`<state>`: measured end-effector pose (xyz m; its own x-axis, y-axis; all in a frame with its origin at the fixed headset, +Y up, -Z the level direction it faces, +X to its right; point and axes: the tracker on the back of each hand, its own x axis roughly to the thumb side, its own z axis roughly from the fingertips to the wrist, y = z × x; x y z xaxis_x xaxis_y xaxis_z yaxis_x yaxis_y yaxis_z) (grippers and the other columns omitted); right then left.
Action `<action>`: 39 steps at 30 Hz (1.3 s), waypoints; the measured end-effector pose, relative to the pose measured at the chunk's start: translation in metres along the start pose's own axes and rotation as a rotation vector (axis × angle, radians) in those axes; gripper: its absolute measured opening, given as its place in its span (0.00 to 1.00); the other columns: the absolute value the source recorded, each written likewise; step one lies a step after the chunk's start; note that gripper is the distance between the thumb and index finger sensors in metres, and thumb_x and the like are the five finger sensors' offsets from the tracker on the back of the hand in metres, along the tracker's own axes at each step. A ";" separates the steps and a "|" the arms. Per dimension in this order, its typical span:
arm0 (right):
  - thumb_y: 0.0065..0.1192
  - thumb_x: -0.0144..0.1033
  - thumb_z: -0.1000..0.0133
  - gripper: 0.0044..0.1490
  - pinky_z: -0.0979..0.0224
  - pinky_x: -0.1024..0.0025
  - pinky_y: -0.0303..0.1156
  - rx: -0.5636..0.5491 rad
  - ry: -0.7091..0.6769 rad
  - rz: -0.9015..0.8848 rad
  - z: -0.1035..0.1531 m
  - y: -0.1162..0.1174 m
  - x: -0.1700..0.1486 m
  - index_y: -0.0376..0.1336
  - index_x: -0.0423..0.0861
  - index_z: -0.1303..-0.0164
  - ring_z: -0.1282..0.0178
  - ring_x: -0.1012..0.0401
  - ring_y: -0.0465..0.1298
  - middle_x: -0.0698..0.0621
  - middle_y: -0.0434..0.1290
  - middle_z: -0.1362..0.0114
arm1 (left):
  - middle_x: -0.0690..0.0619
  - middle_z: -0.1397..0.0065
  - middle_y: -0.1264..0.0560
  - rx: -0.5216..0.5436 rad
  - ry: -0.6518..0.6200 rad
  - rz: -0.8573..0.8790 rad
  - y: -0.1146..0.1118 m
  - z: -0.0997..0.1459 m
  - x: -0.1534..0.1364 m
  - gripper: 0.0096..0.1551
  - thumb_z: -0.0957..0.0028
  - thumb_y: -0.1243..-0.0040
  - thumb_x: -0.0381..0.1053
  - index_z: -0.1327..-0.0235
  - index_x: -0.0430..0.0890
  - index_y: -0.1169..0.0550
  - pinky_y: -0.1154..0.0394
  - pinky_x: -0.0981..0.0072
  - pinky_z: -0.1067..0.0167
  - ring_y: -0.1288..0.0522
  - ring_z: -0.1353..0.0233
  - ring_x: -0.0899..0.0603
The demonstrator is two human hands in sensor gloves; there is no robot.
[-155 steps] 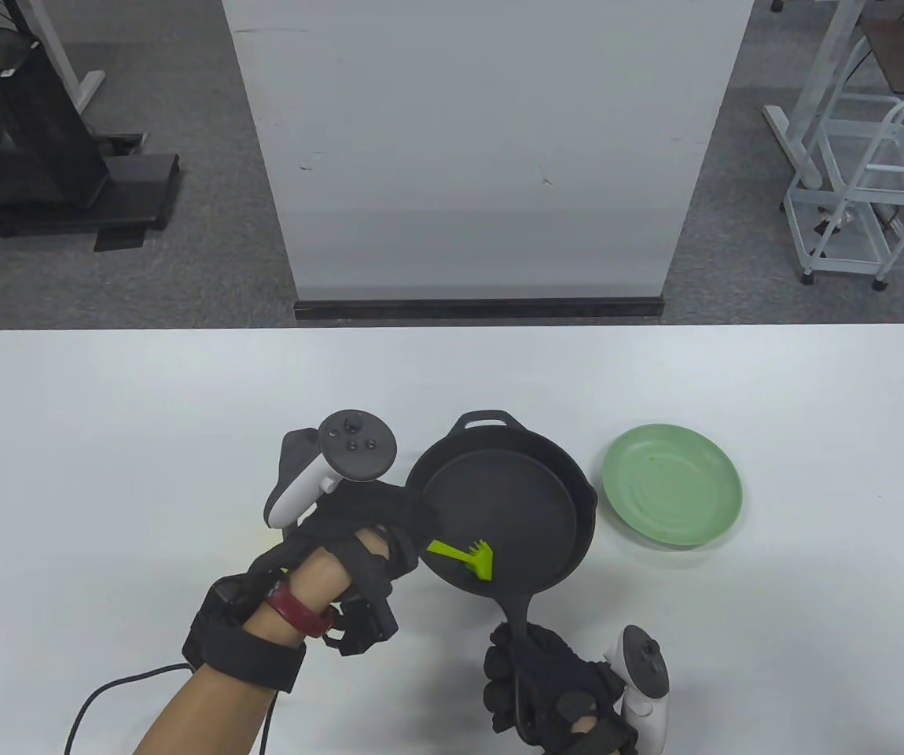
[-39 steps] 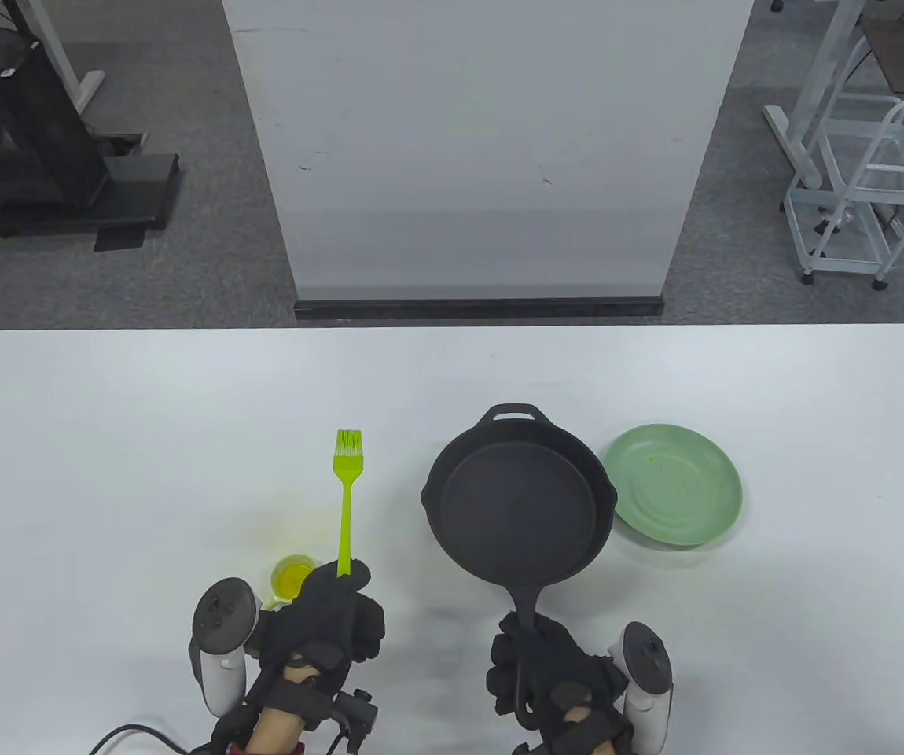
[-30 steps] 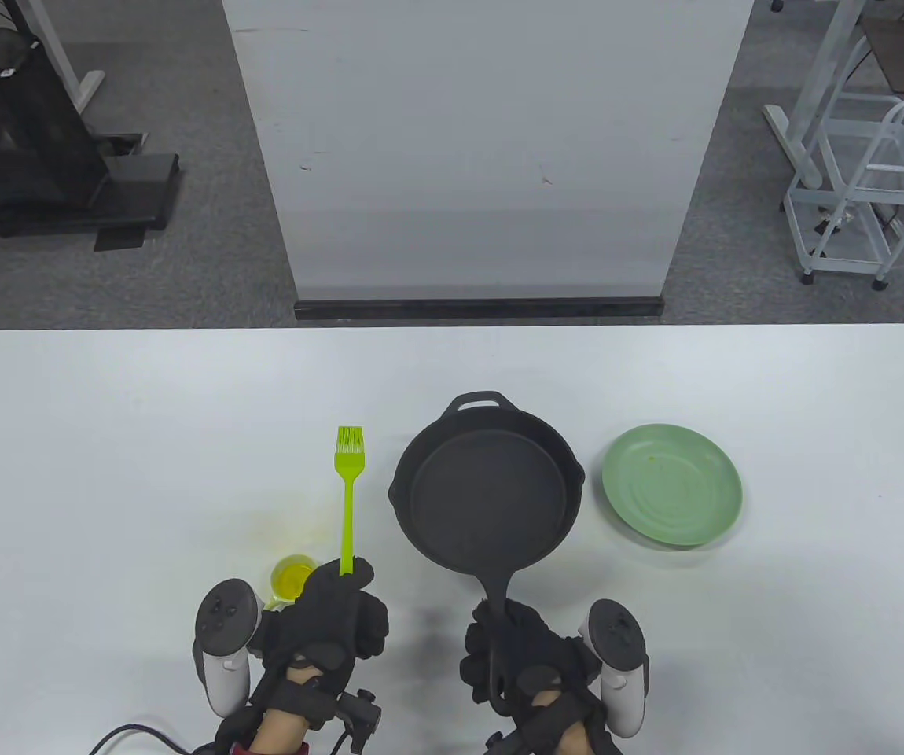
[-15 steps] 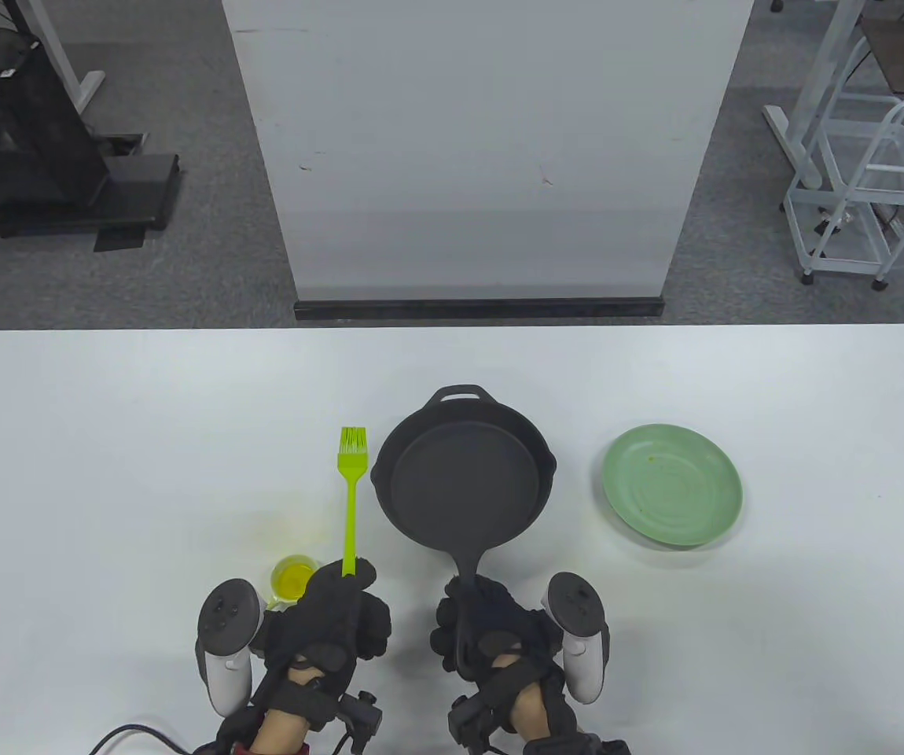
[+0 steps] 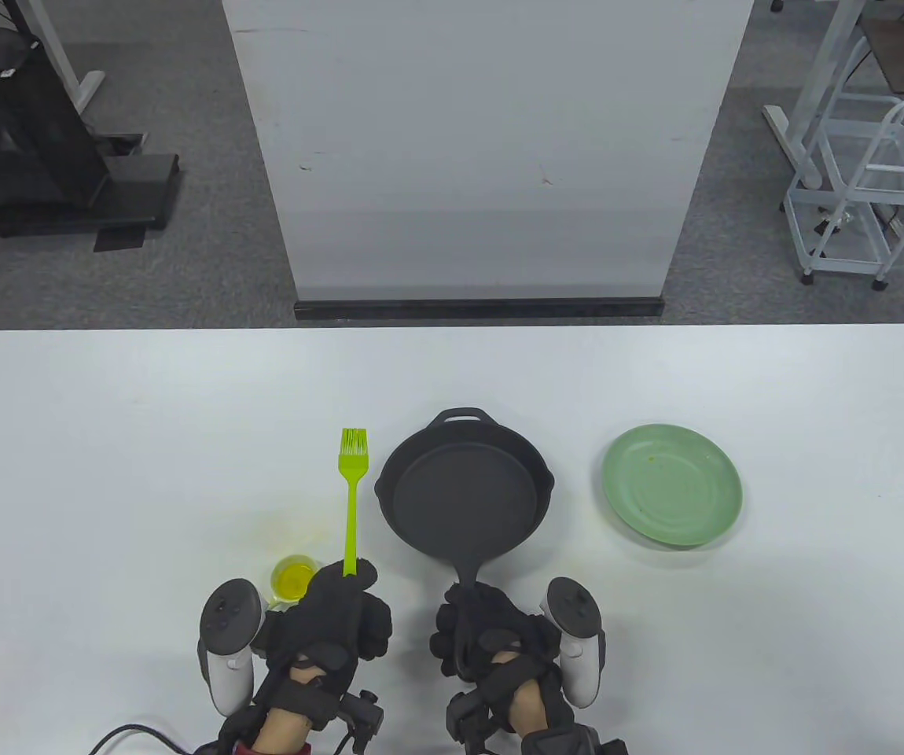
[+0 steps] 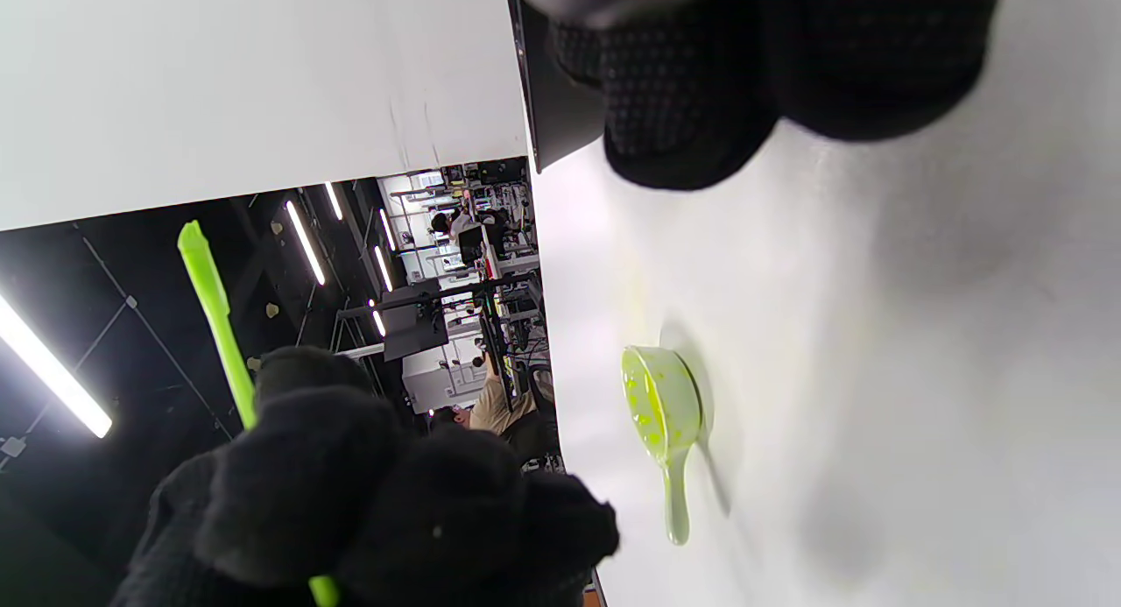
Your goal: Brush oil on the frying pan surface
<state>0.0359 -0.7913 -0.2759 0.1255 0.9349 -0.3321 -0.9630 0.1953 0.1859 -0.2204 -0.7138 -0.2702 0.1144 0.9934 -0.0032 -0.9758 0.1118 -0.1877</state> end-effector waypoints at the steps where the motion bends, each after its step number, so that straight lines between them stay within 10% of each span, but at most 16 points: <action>1: 0.47 0.45 0.46 0.37 0.57 0.63 0.79 0.000 0.003 0.000 0.000 0.000 -0.001 0.52 0.31 0.37 0.57 0.54 0.80 0.37 0.68 0.44 | 0.54 0.57 0.17 0.000 0.001 0.002 0.000 0.000 0.000 0.27 0.48 0.56 0.55 0.41 0.40 0.36 0.20 0.49 0.61 0.17 0.62 0.40; 28: 0.51 0.52 0.47 0.53 0.37 0.42 0.65 0.032 0.173 0.584 0.030 -0.003 0.031 0.41 0.28 0.27 0.36 0.33 0.62 0.26 0.51 0.28 | 0.53 0.58 0.16 -0.018 0.040 0.023 -0.004 -0.003 -0.004 0.27 0.48 0.56 0.55 0.42 0.40 0.35 0.20 0.49 0.61 0.17 0.63 0.40; 39: 0.52 0.52 0.47 0.47 0.35 0.39 0.62 -0.016 -0.209 0.678 0.058 0.009 0.089 0.49 0.33 0.27 0.34 0.34 0.61 0.31 0.55 0.27 | 0.55 0.60 0.15 -0.137 0.046 0.110 -0.013 -0.018 0.008 0.28 0.46 0.57 0.56 0.40 0.40 0.35 0.19 0.51 0.63 0.16 0.65 0.42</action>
<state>0.0518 -0.6896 -0.2504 -0.4614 0.8864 0.0367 -0.8483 -0.4529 0.2743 -0.2032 -0.7078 -0.2851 0.0196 0.9970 -0.0754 -0.9488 -0.0052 -0.3157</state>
